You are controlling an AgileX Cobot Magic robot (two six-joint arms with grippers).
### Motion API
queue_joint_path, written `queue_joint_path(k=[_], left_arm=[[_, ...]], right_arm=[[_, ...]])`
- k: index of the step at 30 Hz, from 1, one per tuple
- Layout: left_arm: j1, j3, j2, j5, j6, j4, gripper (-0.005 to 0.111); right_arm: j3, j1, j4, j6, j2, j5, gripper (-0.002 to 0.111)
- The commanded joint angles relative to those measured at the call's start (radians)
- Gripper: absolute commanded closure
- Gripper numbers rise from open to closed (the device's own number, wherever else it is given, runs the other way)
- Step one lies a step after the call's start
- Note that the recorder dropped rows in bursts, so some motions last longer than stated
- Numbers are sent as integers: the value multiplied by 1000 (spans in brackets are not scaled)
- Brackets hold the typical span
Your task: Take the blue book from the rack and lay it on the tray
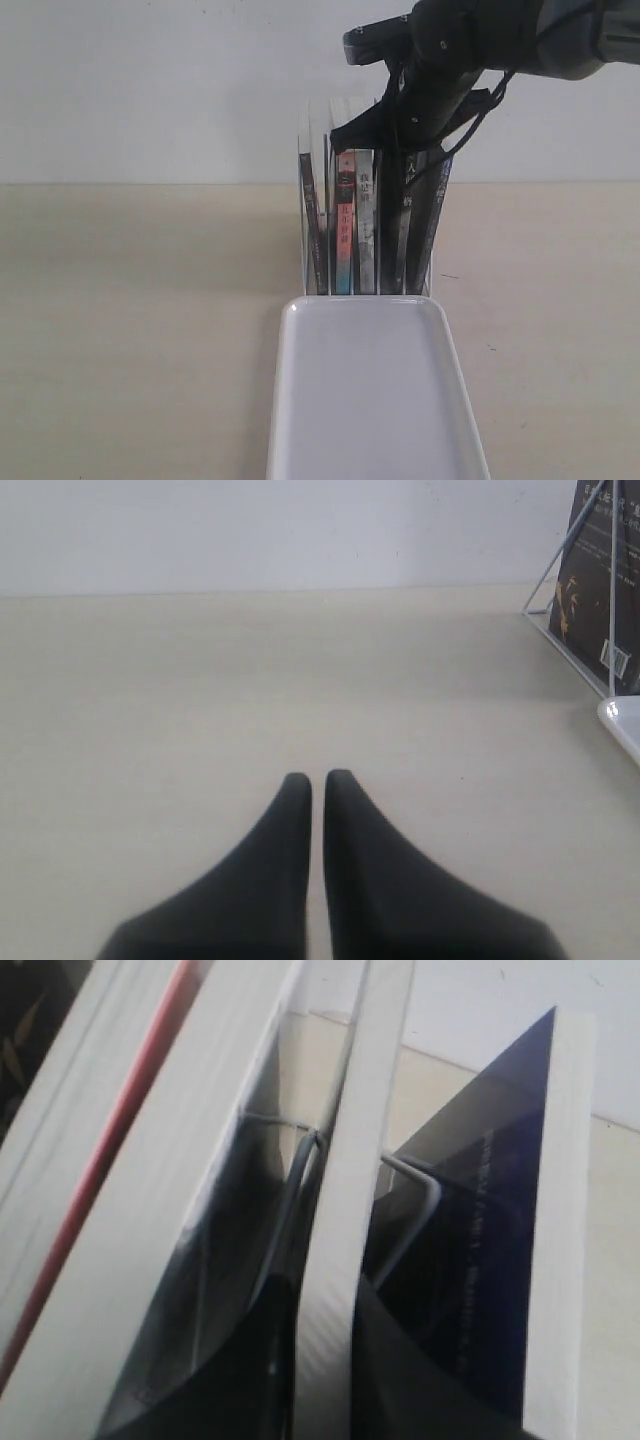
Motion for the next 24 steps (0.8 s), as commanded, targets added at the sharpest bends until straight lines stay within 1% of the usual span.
queue_joint_path(k=[1,10,24], left_arm=[[3,3,-4,-14,6,1,103],[3,3,-4,-14,6,1,103],[3,3,-4,-14,6,1,103]], right_arm=[[-6,0,-11,-7,-33,-6,108],[-78,0,-21,-3,-115,37,108],[-78,0,-21,-3,-144,56,108]])
